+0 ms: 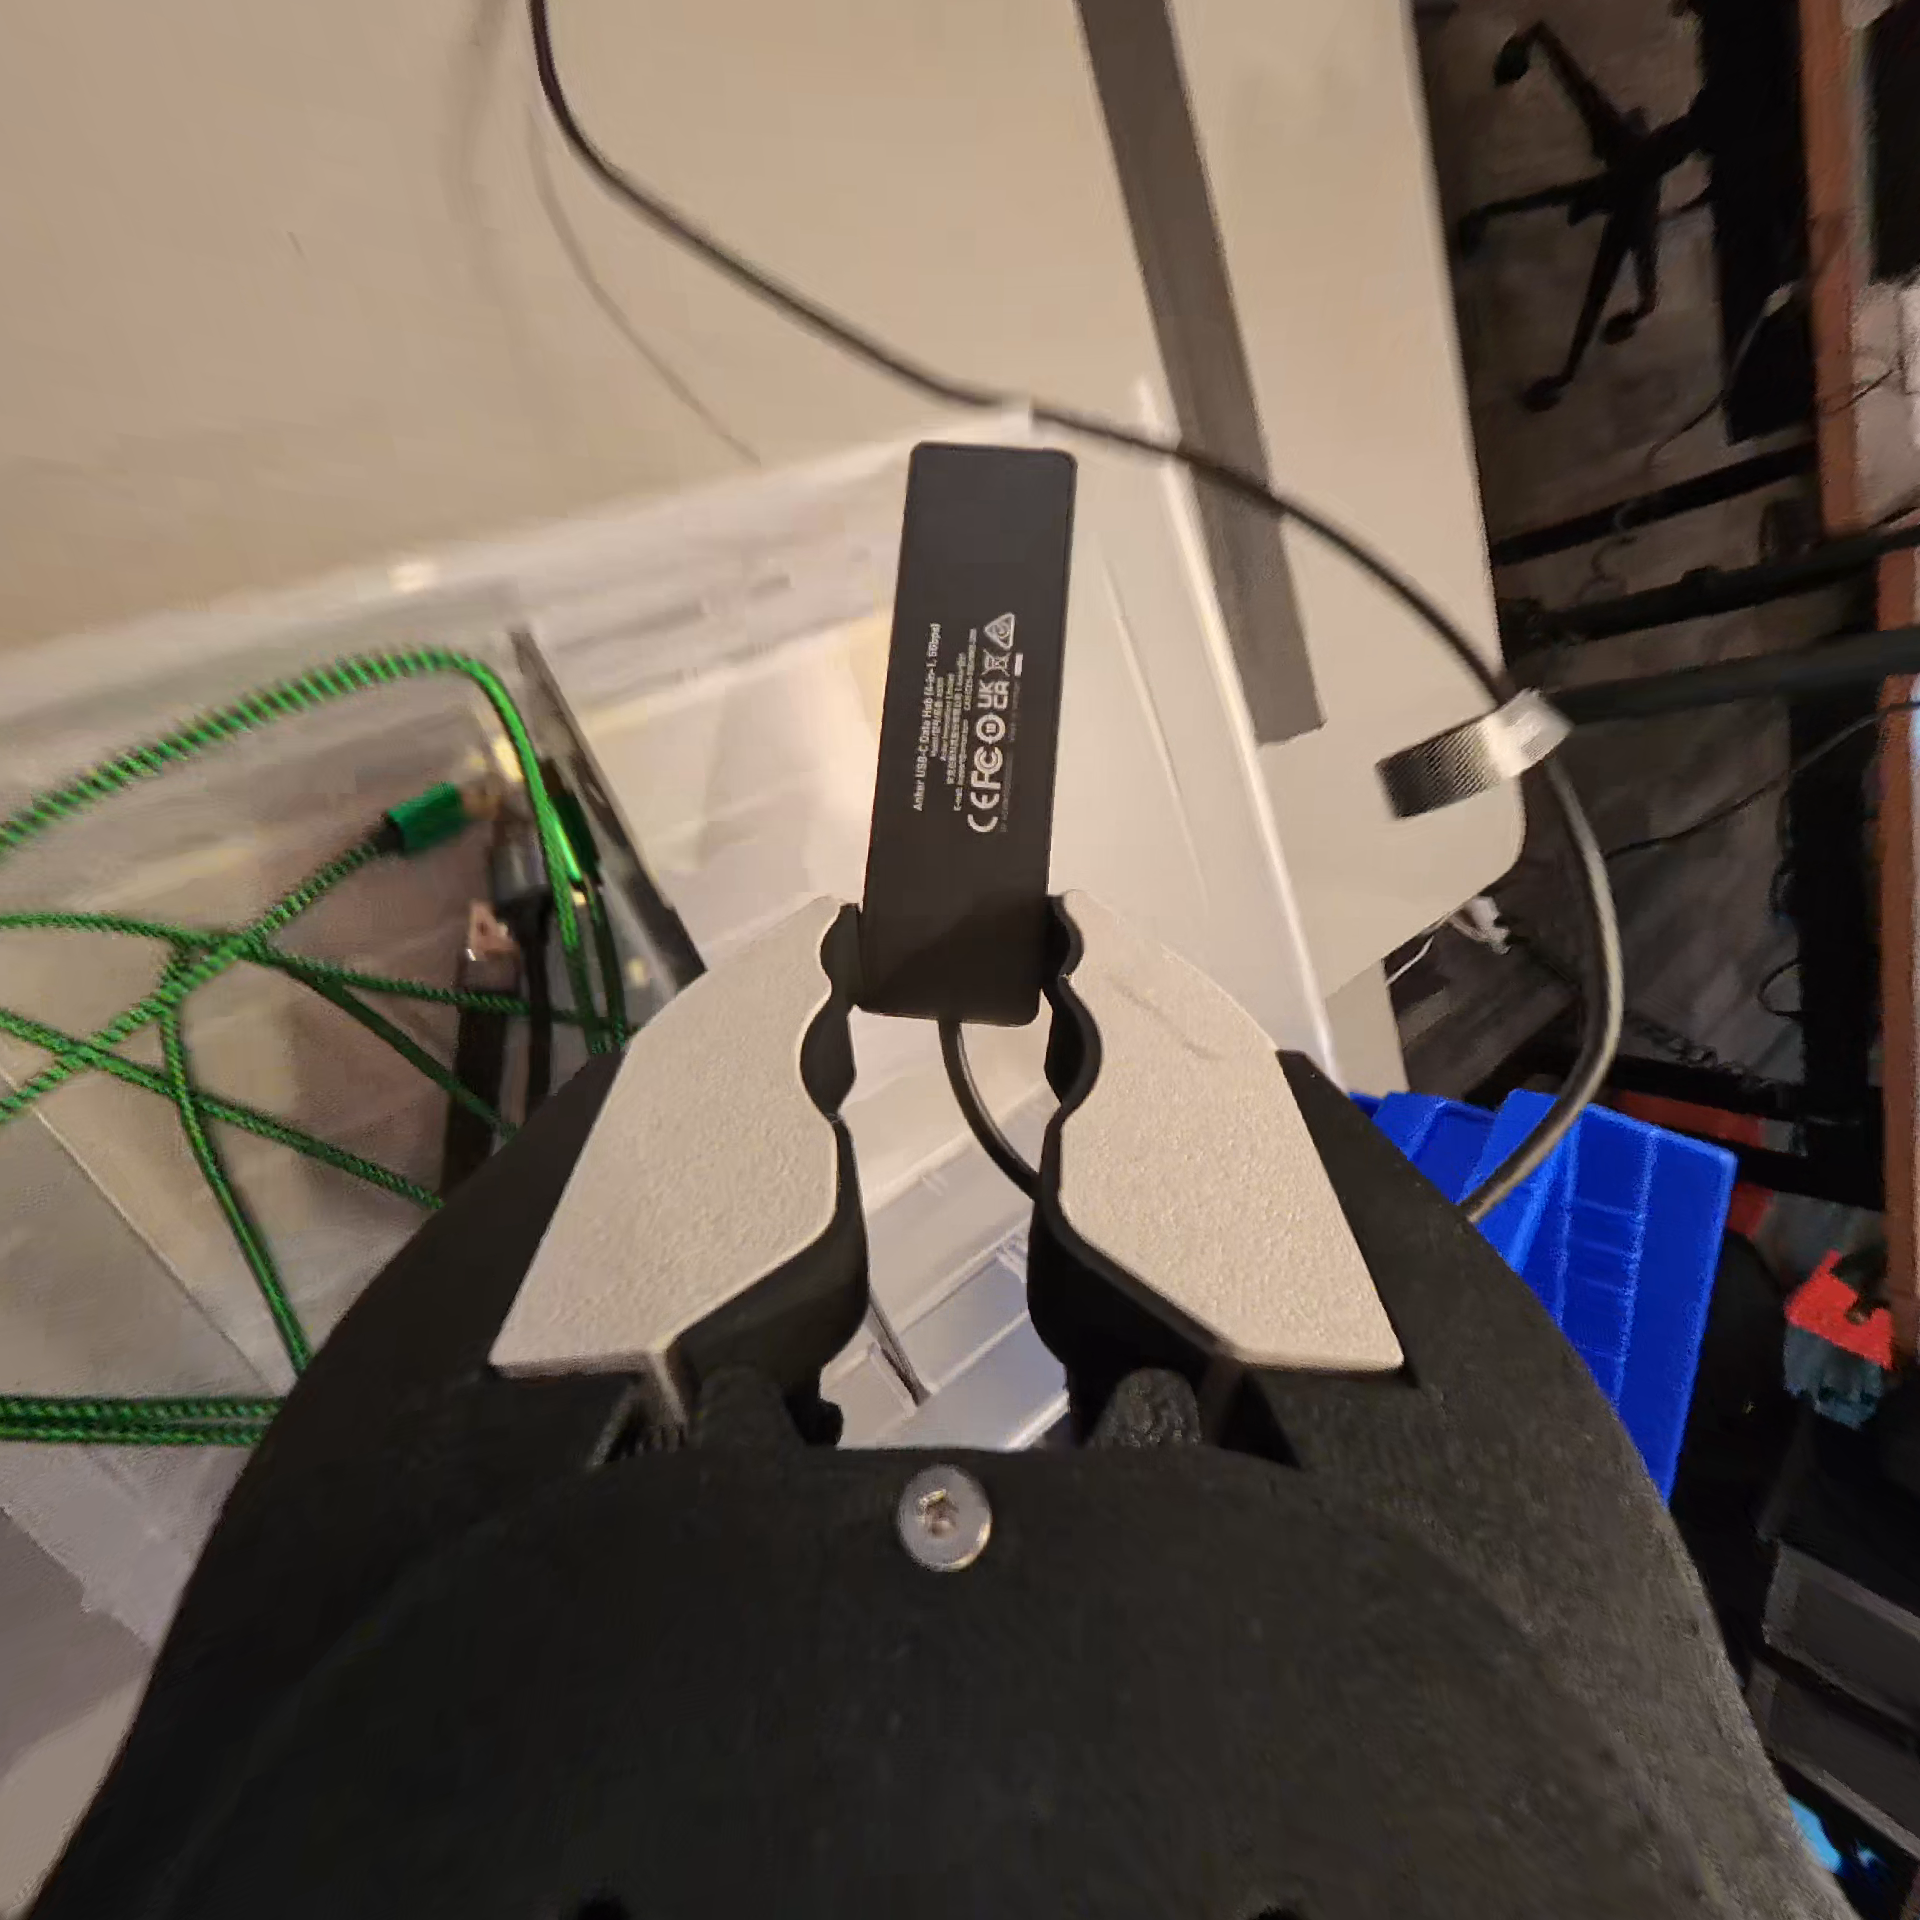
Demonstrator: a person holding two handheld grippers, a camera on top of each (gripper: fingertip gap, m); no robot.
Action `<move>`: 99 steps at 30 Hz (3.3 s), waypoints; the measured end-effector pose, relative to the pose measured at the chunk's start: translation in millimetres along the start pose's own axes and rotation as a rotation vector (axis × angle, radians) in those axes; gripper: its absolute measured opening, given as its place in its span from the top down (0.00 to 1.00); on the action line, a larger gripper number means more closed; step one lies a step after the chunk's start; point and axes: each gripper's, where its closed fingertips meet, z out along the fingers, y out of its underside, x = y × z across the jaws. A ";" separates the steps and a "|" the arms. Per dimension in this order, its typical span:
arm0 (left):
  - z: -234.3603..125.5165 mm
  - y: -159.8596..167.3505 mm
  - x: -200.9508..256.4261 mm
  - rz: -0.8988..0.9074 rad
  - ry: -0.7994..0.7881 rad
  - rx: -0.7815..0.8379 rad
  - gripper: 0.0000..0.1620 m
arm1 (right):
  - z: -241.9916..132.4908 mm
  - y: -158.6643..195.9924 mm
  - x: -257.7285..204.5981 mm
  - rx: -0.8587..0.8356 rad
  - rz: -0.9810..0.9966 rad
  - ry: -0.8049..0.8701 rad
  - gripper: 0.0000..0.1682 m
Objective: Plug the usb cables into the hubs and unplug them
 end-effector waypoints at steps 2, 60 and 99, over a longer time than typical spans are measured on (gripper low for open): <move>-1.0 -0.8 -1.8 0.008 -0.008 0.006 0.75 | 14.0 24.0 -1.4 -0.095 0.007 -0.053 0.80; -2.1 -0.5 -10.9 -0.060 0.005 0.010 0.75 | -82.1 42.5 121.8 0.173 0.240 0.428 0.98; 0.9 3.2 -7.7 -0.050 0.012 -0.017 0.75 | 63.8 47.3 46.2 -0.356 0.048 -0.097 0.65</move>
